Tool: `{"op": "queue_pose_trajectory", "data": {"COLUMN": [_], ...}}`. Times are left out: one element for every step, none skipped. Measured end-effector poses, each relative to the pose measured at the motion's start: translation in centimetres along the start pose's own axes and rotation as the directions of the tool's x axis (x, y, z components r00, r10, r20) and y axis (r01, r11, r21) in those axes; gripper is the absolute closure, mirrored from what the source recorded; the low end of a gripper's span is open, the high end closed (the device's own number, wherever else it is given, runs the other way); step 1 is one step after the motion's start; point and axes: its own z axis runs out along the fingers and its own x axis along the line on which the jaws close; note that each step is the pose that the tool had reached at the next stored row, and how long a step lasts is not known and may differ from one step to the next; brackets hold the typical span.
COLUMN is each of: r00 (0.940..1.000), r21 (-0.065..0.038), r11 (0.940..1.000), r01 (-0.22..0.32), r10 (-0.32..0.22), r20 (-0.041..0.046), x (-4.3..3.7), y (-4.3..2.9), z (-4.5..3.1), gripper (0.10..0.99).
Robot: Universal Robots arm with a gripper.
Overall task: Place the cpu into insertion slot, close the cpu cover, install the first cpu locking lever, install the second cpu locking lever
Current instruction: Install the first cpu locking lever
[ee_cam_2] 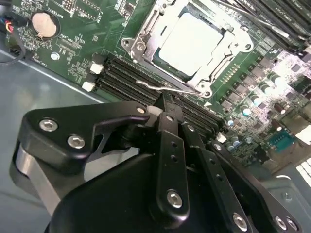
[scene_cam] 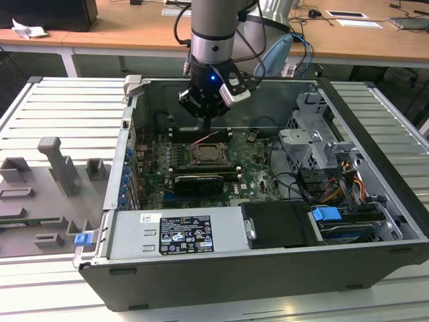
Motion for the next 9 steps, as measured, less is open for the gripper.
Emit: {"op": "queue_pose_trajectory", "data": {"r00": [1.0000, 1.0000, 1.0000, 0.9998, 0.9998, 0.9998, 0.9998, 0.9998, 0.9998], "r21": [-0.001, -0.001, -0.001, -0.001, -0.001, -0.001, -0.001, -0.003, -0.004], "r11": [1.0000, 1.0000, 1.0000, 1.0000, 1.0000, 1.0000, 1.0000, 1.0000, 1.0000], "r01": [0.002, 0.004, 0.005, 0.006, 0.006, 0.006, 0.006, 0.007, 0.007], "r10": [-0.002, -0.004, -0.005, -0.006, -0.006, -0.006, -0.006, -0.007, -0.007], "r20": [0.0001, 0.0010, 0.0067, 0.0172, 0.0189, 0.0193, 0.0193, 0.0194, 0.0193], "x": [-0.01, -0.01, 0.00, -0.01, -0.01, -0.01, -0.01, -0.01, -0.01], "y": [0.01, 0.02, 0.02, 0.02, 0.03, 0.04, 0.07, 0.15, 0.22], "z": [0.28, 0.31, 0.34, 0.43, 0.51, 0.64, 0.77, 1.10, 1.39], "gripper": [0.980, 0.980, 0.980, 0.980, 0.980, 0.980, 0.980, 0.980, 0.980]}}
